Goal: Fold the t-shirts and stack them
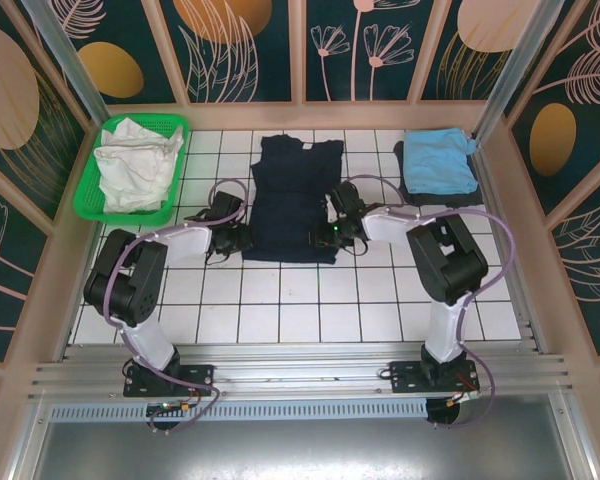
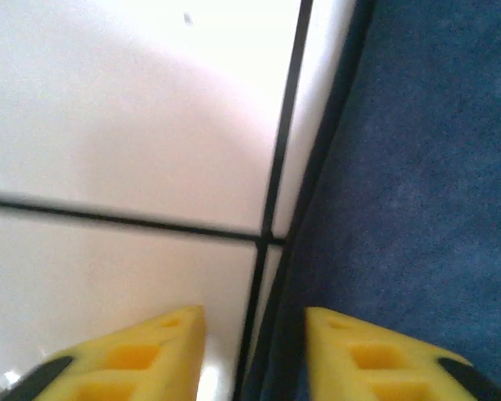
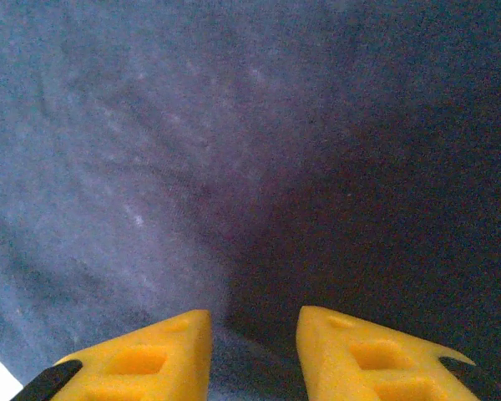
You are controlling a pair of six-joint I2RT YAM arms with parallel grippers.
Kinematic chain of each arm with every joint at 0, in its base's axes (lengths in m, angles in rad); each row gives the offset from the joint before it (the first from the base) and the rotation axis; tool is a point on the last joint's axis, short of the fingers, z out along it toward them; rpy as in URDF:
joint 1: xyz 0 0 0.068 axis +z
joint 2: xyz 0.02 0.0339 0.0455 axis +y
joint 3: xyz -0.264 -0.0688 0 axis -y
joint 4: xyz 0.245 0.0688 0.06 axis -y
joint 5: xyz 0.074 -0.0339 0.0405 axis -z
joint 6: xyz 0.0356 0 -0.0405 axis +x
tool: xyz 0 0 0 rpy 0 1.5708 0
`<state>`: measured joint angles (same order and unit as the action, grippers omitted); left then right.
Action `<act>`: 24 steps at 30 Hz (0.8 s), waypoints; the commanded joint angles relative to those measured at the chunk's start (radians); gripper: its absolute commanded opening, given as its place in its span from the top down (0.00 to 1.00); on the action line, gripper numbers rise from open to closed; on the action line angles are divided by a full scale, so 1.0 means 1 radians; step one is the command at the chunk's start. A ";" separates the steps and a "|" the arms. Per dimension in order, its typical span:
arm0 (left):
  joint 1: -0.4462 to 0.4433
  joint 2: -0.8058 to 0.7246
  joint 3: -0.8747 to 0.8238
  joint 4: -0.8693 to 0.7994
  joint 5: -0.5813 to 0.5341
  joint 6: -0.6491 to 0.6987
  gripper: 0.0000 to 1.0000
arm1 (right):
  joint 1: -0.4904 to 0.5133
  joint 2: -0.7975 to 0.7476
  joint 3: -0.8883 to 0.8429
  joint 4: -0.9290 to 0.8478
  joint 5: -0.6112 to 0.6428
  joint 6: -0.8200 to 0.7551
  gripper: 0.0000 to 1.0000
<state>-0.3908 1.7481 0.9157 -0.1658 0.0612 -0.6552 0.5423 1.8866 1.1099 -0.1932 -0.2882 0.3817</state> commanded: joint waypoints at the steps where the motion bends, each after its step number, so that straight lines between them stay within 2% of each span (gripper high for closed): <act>1: -0.092 -0.013 -0.081 -0.051 0.066 -0.071 0.77 | 0.016 -0.077 -0.110 -0.094 0.043 0.022 0.62; 6: -0.149 -0.071 -0.151 -0.018 0.100 -0.136 0.90 | 0.076 -0.196 -0.174 -0.115 0.085 0.017 0.62; 13: -0.178 -0.176 -0.262 -0.011 0.104 -0.186 0.95 | 0.083 -0.319 -0.255 -0.167 0.191 0.049 0.61; 15: -0.187 -0.198 -0.283 -0.006 0.109 -0.199 0.95 | 0.082 -0.380 -0.278 -0.182 0.193 0.097 0.55; 18: -0.203 -0.228 -0.302 -0.001 0.125 -0.213 0.88 | 0.081 -0.489 -0.343 -0.148 0.122 0.191 0.49; 22: -0.218 -0.293 -0.341 0.032 0.150 -0.241 0.58 | 0.082 -0.584 -0.451 -0.132 0.097 0.255 0.46; 24: -0.219 -0.335 -0.366 0.041 0.149 -0.255 0.51 | 0.080 -0.606 -0.490 -0.149 0.107 0.266 0.44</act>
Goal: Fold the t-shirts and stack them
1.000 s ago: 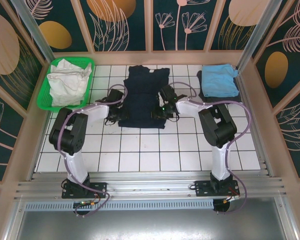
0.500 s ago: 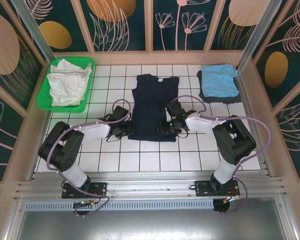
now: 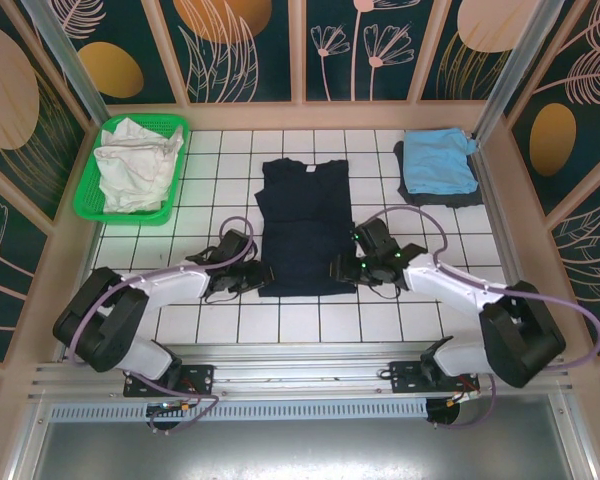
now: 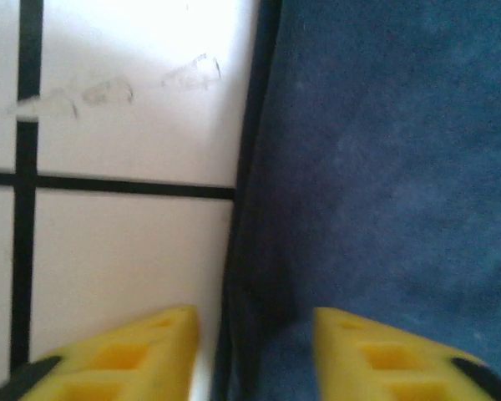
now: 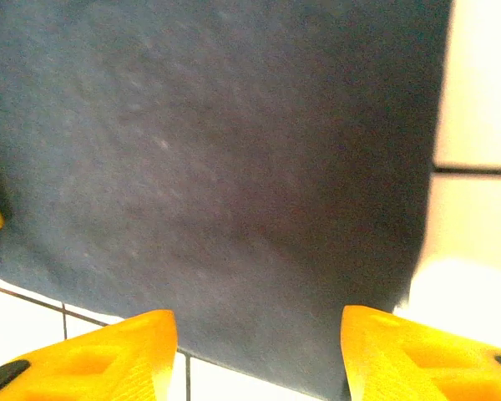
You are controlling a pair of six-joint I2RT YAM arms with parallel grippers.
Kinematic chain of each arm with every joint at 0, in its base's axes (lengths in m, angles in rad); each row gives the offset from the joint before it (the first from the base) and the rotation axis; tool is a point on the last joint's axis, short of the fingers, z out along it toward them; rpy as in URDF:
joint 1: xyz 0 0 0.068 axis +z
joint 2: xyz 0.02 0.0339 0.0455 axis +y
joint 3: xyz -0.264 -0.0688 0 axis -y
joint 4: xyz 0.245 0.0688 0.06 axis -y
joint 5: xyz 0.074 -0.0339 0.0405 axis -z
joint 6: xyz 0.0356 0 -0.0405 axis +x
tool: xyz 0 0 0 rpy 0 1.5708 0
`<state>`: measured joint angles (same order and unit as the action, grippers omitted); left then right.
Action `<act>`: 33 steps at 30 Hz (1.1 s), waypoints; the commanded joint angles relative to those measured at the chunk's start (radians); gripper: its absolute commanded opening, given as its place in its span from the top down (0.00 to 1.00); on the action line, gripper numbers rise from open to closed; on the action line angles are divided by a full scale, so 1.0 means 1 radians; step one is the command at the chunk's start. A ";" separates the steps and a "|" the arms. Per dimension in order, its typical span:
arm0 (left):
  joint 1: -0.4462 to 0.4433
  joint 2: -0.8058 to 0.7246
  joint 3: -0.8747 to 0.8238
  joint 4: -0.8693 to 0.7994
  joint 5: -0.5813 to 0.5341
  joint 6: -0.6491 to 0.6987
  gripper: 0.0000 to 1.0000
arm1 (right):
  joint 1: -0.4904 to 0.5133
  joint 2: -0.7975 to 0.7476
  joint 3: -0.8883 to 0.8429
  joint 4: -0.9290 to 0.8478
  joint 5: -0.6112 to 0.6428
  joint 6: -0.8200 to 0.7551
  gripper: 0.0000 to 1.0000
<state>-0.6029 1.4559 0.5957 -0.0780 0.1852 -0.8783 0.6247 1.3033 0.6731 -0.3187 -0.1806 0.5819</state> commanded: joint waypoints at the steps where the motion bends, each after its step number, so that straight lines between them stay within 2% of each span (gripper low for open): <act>1: -0.008 -0.062 -0.057 -0.050 0.022 -0.037 0.50 | -0.002 -0.033 -0.071 -0.023 -0.009 0.072 0.44; 4: -0.013 -0.098 -0.090 -0.036 0.023 -0.052 0.48 | -0.002 -0.048 -0.109 -0.009 -0.043 0.087 0.44; 9: -0.044 -0.058 -0.113 0.020 0.042 -0.065 0.50 | 0.000 -0.034 -0.129 0.013 -0.050 0.094 0.44; 15: -0.074 -0.027 -0.111 0.078 0.064 -0.078 0.60 | 0.000 0.008 -0.140 0.115 -0.094 0.101 0.45; 18: -0.086 -0.018 -0.105 0.084 0.075 -0.074 0.65 | 0.006 0.027 -0.119 0.135 -0.107 0.101 0.51; 22: -0.089 -0.023 -0.087 0.065 0.075 -0.060 0.65 | 0.007 0.045 -0.088 0.114 -0.090 0.080 0.60; 29: -0.092 -0.042 -0.082 0.037 0.084 -0.044 0.51 | 0.006 0.034 -0.076 0.084 -0.052 0.067 0.73; 33: -0.100 -0.010 -0.085 0.061 0.097 -0.053 0.56 | 0.003 0.039 -0.078 0.089 -0.049 0.065 0.81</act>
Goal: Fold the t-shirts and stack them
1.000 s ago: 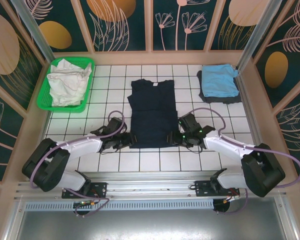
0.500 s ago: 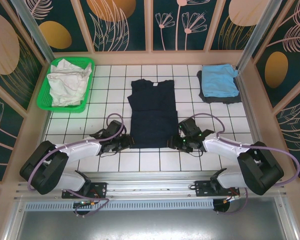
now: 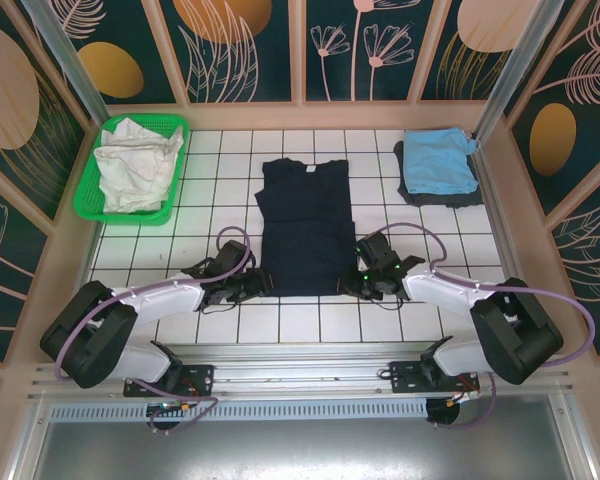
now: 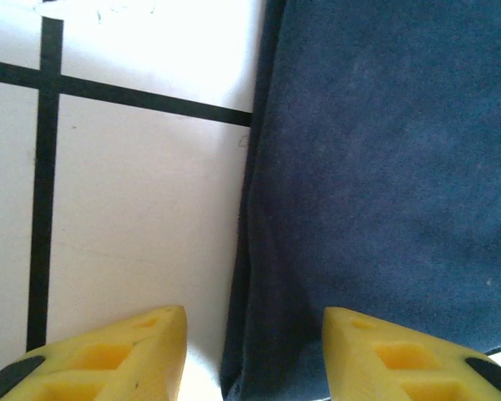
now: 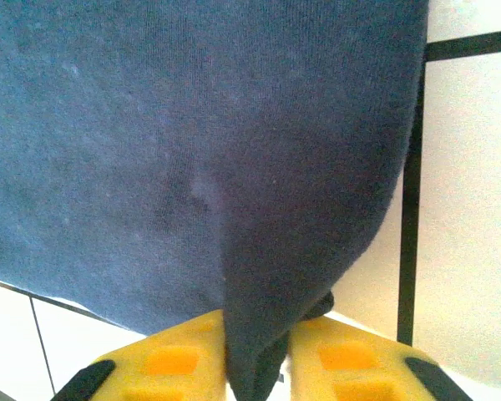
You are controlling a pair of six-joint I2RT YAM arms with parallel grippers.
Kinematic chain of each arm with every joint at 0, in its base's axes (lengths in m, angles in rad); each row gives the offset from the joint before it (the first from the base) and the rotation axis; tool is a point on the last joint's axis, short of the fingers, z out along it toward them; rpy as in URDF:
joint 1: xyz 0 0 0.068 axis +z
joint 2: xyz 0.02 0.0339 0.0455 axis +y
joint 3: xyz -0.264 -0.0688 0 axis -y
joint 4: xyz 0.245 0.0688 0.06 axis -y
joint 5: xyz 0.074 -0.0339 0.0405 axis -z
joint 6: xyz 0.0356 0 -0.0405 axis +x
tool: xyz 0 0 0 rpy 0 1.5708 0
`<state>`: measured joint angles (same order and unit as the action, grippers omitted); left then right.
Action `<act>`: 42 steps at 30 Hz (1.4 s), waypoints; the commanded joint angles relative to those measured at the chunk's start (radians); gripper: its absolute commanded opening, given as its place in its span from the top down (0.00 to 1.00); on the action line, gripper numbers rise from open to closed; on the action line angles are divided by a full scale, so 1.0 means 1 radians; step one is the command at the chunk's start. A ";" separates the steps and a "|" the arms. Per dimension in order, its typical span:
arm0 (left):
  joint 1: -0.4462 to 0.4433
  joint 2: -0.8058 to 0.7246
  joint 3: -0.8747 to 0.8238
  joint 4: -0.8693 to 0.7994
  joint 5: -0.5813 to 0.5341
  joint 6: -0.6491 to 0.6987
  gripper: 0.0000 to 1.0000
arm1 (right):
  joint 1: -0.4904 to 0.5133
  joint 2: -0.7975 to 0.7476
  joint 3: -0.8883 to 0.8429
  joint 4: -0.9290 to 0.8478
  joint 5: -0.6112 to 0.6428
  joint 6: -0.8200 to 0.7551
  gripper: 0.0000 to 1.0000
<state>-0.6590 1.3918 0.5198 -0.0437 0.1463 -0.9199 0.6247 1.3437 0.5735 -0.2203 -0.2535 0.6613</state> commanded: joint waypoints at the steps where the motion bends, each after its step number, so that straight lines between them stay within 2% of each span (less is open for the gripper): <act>1: -0.047 0.061 -0.007 0.041 0.143 -0.016 0.58 | 0.003 0.000 0.022 -0.007 0.022 -0.014 0.83; 5: -0.050 0.066 0.006 0.064 0.144 -0.017 0.67 | 0.002 -0.007 0.028 -0.013 0.023 -0.017 0.91; 10: -0.050 0.078 0.015 0.117 0.176 -0.018 0.73 | 0.000 -0.030 0.042 -0.017 0.022 -0.023 0.93; 14: -0.050 0.084 0.026 0.122 0.190 -0.010 0.73 | -0.005 -0.032 0.043 -0.016 0.029 -0.027 0.94; 22: -0.050 0.052 0.100 0.035 0.210 0.054 1.00 | -0.018 -0.060 0.102 -0.085 0.041 -0.052 0.97; 27: -0.051 -0.026 0.177 -0.069 0.170 0.082 1.00 | -0.050 -0.127 0.165 -0.174 0.070 -0.071 0.98; 33: -0.051 -0.079 0.216 -0.109 0.131 0.076 1.00 | -0.066 -0.171 0.264 -0.219 0.068 -0.111 1.00; 41: -0.037 -0.139 0.310 -0.120 0.023 0.028 1.00 | -0.072 -0.104 0.469 -0.209 0.052 -0.178 1.00; 42: -0.029 -0.139 0.316 -0.108 0.014 0.023 1.00 | -0.103 -0.085 0.488 -0.195 0.039 -0.187 1.00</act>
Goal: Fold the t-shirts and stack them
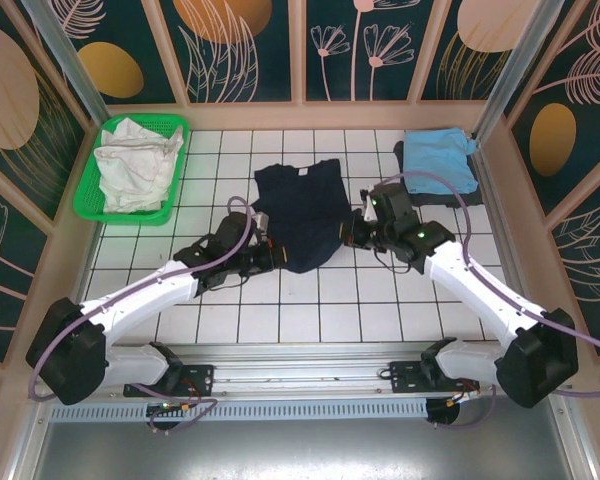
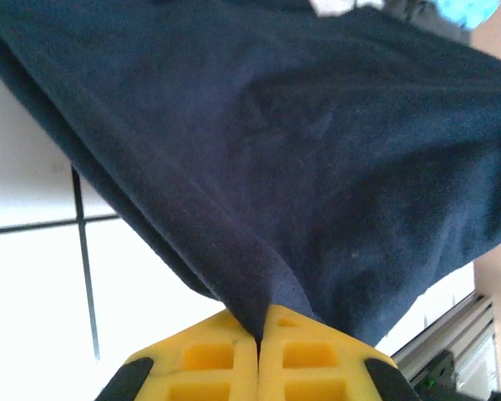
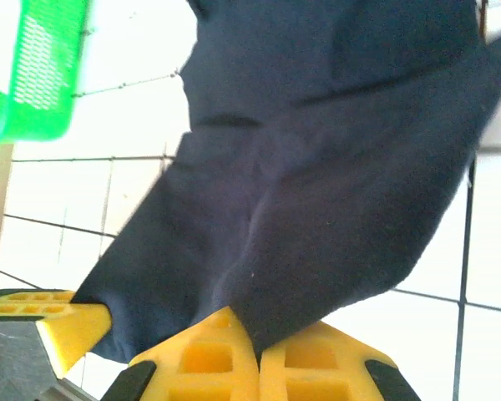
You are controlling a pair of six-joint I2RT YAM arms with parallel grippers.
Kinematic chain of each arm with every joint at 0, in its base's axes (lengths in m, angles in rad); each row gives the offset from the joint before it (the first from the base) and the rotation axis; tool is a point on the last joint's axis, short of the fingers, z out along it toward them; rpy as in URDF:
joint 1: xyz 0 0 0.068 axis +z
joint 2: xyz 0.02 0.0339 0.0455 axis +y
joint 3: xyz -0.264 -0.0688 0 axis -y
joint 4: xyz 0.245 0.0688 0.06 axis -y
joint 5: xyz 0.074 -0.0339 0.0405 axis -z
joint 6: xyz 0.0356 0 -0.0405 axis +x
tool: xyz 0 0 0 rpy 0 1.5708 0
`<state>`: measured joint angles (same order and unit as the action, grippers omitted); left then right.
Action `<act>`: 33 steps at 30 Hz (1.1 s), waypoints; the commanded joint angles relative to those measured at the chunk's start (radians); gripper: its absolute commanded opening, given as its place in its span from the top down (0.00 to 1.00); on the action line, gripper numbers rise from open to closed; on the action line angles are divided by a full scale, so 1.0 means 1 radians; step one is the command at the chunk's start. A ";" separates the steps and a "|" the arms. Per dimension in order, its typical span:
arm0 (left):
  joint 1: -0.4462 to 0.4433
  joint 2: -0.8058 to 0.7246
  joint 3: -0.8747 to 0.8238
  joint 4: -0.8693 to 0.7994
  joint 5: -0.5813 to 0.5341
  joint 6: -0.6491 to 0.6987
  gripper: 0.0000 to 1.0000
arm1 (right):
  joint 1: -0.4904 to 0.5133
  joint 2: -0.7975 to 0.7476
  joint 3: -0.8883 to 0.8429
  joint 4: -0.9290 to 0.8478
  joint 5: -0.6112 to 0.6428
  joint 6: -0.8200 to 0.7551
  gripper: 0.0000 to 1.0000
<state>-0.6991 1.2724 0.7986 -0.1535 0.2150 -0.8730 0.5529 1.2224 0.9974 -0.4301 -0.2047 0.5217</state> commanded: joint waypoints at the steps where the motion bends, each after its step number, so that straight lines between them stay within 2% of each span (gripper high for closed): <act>1: 0.022 -0.016 0.045 0.008 -0.065 -0.027 1.00 | -0.049 0.060 0.084 0.027 -0.026 -0.054 1.00; 7: 0.128 0.056 0.104 0.060 -0.062 -0.040 1.00 | -0.126 0.212 0.208 0.069 -0.105 -0.096 1.00; 12: 0.170 0.136 0.206 0.021 -0.111 -0.004 1.00 | -0.161 0.336 0.290 0.085 -0.177 -0.104 1.00; 22: 0.259 0.327 0.379 0.007 -0.090 0.035 1.00 | -0.232 0.520 0.429 0.091 -0.250 -0.121 1.00; 27: 0.314 0.435 0.492 0.000 -0.062 0.055 1.00 | -0.274 0.671 0.591 0.062 -0.312 -0.141 1.00; 31: 0.357 0.575 0.596 -0.002 -0.042 0.069 1.00 | -0.295 0.840 0.753 0.033 -0.356 -0.153 0.93; 33: 0.382 0.665 0.679 -0.021 -0.028 0.078 0.84 | -0.312 0.939 0.839 0.024 -0.360 -0.152 0.88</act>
<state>-0.3515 1.8431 1.3907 -0.1520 0.1646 -0.8307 0.2657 2.0621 1.7466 -0.3740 -0.5255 0.3943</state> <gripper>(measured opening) 0.086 0.107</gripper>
